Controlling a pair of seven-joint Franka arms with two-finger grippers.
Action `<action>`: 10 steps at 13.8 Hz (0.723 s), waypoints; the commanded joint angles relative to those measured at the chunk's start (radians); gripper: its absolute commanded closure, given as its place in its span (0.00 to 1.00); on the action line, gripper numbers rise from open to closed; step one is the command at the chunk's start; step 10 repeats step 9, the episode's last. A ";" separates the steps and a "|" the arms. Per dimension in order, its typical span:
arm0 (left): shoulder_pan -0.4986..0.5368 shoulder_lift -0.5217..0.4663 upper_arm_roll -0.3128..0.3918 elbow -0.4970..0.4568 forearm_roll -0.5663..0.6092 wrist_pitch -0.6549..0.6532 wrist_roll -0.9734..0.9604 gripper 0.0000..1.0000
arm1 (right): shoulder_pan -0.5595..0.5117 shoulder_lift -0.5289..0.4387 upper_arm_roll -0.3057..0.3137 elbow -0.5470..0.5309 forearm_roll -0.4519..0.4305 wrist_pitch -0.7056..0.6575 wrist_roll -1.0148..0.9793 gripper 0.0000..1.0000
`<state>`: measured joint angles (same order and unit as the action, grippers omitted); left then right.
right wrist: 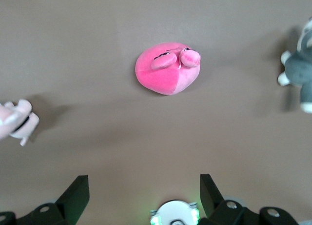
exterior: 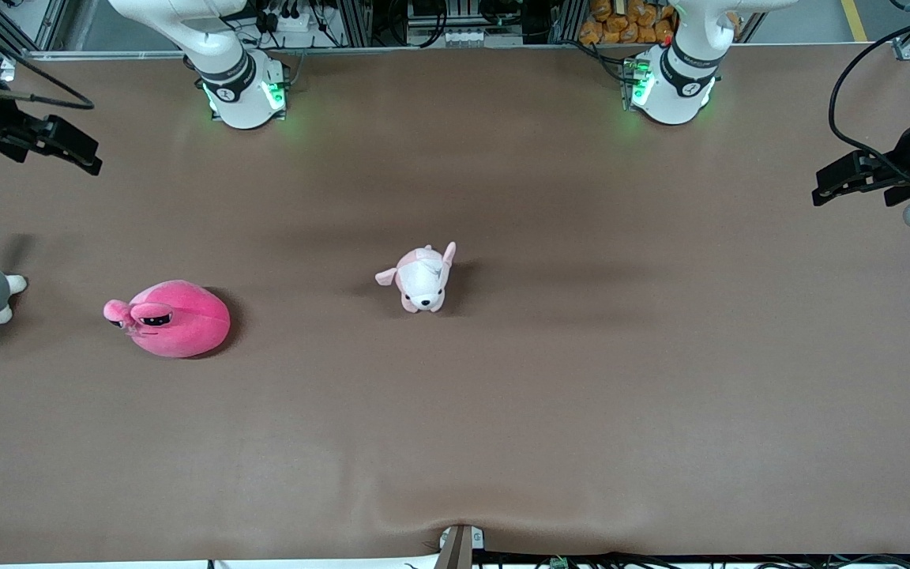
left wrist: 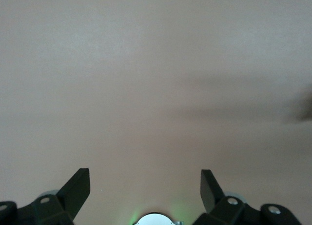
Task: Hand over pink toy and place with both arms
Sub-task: 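Open the right gripper and raise it away from the plush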
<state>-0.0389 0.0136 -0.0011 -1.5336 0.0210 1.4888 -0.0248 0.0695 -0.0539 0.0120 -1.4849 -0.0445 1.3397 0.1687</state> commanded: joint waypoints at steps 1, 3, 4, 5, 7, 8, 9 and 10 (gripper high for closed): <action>-0.001 0.002 -0.003 0.015 0.017 -0.007 -0.003 0.00 | -0.023 -0.041 -0.079 -0.034 -0.026 0.071 -0.237 0.00; -0.001 0.002 -0.005 0.015 0.017 -0.007 -0.003 0.00 | -0.063 -0.026 -0.083 0.008 -0.025 0.065 -0.342 0.00; -0.003 0.002 -0.005 0.015 0.017 -0.007 -0.004 0.00 | -0.094 -0.023 -0.081 0.011 -0.014 0.065 -0.342 0.00; -0.003 0.002 -0.005 0.015 0.019 -0.007 -0.003 0.00 | -0.088 -0.023 -0.081 0.011 -0.014 0.064 -0.338 0.00; -0.003 0.002 -0.005 0.015 0.019 -0.007 -0.003 0.00 | -0.082 -0.023 -0.076 0.011 -0.015 0.058 -0.286 0.00; -0.001 0.003 -0.005 0.015 0.019 -0.005 -0.003 0.00 | -0.082 -0.023 -0.075 0.011 -0.014 0.058 -0.267 0.00; -0.001 0.005 -0.005 0.015 0.019 -0.005 -0.003 0.00 | -0.080 -0.023 -0.070 0.011 -0.012 0.056 -0.264 0.00; -0.001 0.005 -0.005 0.015 0.019 -0.005 -0.003 0.00 | -0.080 -0.023 -0.070 0.011 -0.012 0.056 -0.264 0.00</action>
